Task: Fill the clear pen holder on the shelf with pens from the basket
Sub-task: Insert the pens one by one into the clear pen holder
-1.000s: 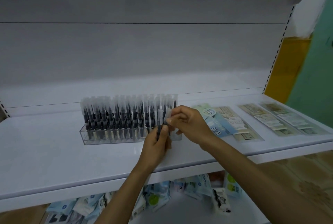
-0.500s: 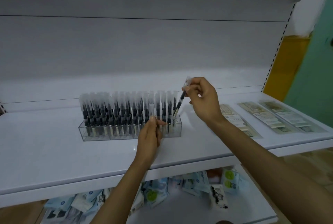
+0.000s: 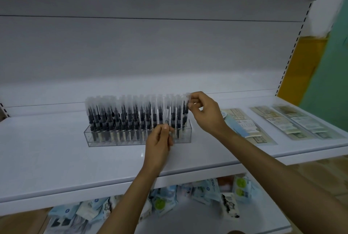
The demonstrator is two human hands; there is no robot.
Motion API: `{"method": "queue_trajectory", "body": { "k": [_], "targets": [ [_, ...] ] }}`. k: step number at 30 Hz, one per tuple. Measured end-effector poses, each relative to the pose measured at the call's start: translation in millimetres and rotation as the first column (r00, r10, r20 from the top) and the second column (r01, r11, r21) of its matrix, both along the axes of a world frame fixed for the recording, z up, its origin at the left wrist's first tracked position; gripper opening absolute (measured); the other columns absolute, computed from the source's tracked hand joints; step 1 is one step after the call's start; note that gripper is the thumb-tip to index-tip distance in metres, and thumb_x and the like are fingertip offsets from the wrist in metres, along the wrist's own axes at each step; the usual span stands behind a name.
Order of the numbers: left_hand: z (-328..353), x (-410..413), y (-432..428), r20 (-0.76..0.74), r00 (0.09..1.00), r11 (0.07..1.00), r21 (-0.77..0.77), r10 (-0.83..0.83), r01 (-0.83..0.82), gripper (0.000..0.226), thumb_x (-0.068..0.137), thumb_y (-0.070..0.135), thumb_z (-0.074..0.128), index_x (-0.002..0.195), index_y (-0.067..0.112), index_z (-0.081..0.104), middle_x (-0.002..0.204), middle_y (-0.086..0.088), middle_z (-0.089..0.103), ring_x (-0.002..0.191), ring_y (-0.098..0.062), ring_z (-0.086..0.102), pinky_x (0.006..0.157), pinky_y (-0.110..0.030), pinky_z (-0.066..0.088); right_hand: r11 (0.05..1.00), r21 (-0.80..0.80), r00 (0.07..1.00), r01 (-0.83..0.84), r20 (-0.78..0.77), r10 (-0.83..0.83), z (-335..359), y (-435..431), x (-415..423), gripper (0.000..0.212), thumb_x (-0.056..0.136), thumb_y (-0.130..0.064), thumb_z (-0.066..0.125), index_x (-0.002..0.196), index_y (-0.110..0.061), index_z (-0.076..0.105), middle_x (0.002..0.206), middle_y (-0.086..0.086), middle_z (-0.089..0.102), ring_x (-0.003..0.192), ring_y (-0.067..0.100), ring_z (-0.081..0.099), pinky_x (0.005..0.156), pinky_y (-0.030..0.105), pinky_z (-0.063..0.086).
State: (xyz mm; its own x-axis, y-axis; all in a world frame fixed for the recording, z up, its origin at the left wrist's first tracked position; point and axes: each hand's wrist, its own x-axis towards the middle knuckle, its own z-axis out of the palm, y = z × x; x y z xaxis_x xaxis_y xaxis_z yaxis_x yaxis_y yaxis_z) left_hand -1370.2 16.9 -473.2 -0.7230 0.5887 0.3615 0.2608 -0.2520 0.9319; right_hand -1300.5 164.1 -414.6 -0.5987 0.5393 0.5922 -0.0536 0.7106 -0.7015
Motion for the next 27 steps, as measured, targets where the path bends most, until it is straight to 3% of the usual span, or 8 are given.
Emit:
{"method": "queue_trajectory", "body": {
  "k": [2, 5, 10, 15, 17, 19, 23, 27],
  "targets": [
    [0, 0, 0, -0.002, 1.000, 1.000, -0.001, -0.003, 0.003, 0.031, 0.102, 0.023, 0.038, 0.085, 0.009, 0.059, 0.058, 0.000, 0.047, 0.048, -0.004, 0.040, 0.046, -0.016, 0.033, 1.000, -0.023, 1.000, 0.010, -0.017, -0.010, -6, 0, 1, 0.018, 0.087, -0.012, 0.063, 0.103, -0.018, 0.055, 0.086, -0.011, 0.059, 0.073, -0.002, 0.058, 0.065, 0.007, 0.045],
    [0, -1, 0, -0.003, 1.000, 1.000, -0.004, -0.008, 0.008, 0.032, 0.101, 0.026, 0.038, 0.085, 0.010, 0.060, 0.056, 0.002, 0.048, 0.047, -0.005, 0.040, 0.046, -0.017, 0.033, 0.999, -0.052, 1.000, 0.002, -0.015, -0.003, -15, -1, 0, 0.020, 0.083, -0.017, 0.070, 0.098, -0.016, 0.056, 0.087, -0.003, 0.065, 0.072, 0.006, 0.062, 0.067, 0.019, 0.050],
    [0, -1, 0, 0.000, 1.000, 1.000, -0.008, -0.008, 0.008, 0.033, 0.101, 0.027, 0.039, 0.087, 0.008, 0.061, 0.057, 0.001, 0.047, 0.047, -0.006, 0.039, 0.045, -0.018, 0.032, 0.997, -0.026, 0.997, 0.073, -0.031, -0.074, -20, -2, -6, 0.013, 0.084, -0.017, 0.069, 0.094, -0.015, 0.061, 0.073, -0.005, 0.065, 0.066, 0.001, 0.059, 0.061, 0.008, 0.042],
    [0, -1, 0, 0.019, 1.000, 1.000, 0.000, -0.012, 0.012, 0.032, 0.101, 0.026, 0.039, 0.089, 0.006, 0.062, 0.057, -0.001, 0.046, 0.047, -0.005, 0.039, 0.045, -0.017, 0.033, 0.994, -0.011, 0.993, 0.112, -0.025, -0.112, -4, -4, -8, 0.037, 0.078, -0.011, 0.076, 0.101, -0.015, 0.047, 0.067, -0.001, 0.060, 0.056, 0.010, 0.060, 0.056, 0.021, 0.046],
    [0, -1, 0, 0.022, 1.000, 1.000, 0.002, -0.014, 0.014, 0.032, 0.101, 0.026, 0.040, 0.088, 0.007, 0.062, 0.056, 0.001, 0.047, 0.048, -0.005, 0.039, 0.045, -0.017, 0.033, 0.990, 0.022, 0.989, 0.142, -0.030, -0.141, 2, -3, -9, 0.038, 0.077, -0.012, 0.077, 0.101, -0.016, 0.048, 0.063, -0.009, 0.056, 0.052, 0.004, 0.056, 0.054, 0.019, 0.044],
    [0, -1, 0, 0.020, 1.000, 1.000, 0.001, -0.014, 0.014, 0.032, 0.100, 0.027, 0.040, 0.088, 0.008, 0.062, 0.056, 0.002, 0.047, 0.048, -0.005, 0.040, 0.045, -0.017, 0.033, 0.985, 0.071, 0.987, 0.159, -0.001, -0.159, 6, -2, -10, 0.037, 0.080, -0.016, 0.075, 0.111, -0.013, 0.054, 0.067, -0.014, 0.056, 0.056, 0.001, 0.056, 0.059, 0.018, 0.045],
    [0, 0, 0, 0.014, 1.000, 1.000, 0.000, -0.016, 0.016, 0.032, 0.101, 0.026, 0.039, 0.089, 0.007, 0.062, 0.056, 0.001, 0.047, 0.048, -0.005, 0.040, 0.045, -0.017, 0.033, 0.965, 0.197, 0.980, 0.173, 0.060, -0.188, 4, -4, -10, 0.049, 0.092, -0.028, 0.060, 0.136, -0.011, 0.048, 0.100, 0.003, 0.067, 0.085, 0.020, 0.066, 0.082, 0.036, 0.052],
    [0, -1, 0, -0.002, 1.000, 1.000, -0.006, -0.011, 0.011, 0.032, 0.101, 0.026, 0.039, 0.089, 0.008, 0.062, 0.057, 0.000, 0.048, 0.049, -0.005, 0.041, 0.046, -0.017, 0.034, 0.945, 0.275, 0.972, 0.177, 0.102, -0.212, 0, -5, -10, 0.045, 0.098, -0.026, 0.048, 0.141, -0.011, 0.043, 0.103, 0.002, 0.068, 0.090, 0.020, 0.065, 0.085, 0.040, 0.052]
  ]
}}
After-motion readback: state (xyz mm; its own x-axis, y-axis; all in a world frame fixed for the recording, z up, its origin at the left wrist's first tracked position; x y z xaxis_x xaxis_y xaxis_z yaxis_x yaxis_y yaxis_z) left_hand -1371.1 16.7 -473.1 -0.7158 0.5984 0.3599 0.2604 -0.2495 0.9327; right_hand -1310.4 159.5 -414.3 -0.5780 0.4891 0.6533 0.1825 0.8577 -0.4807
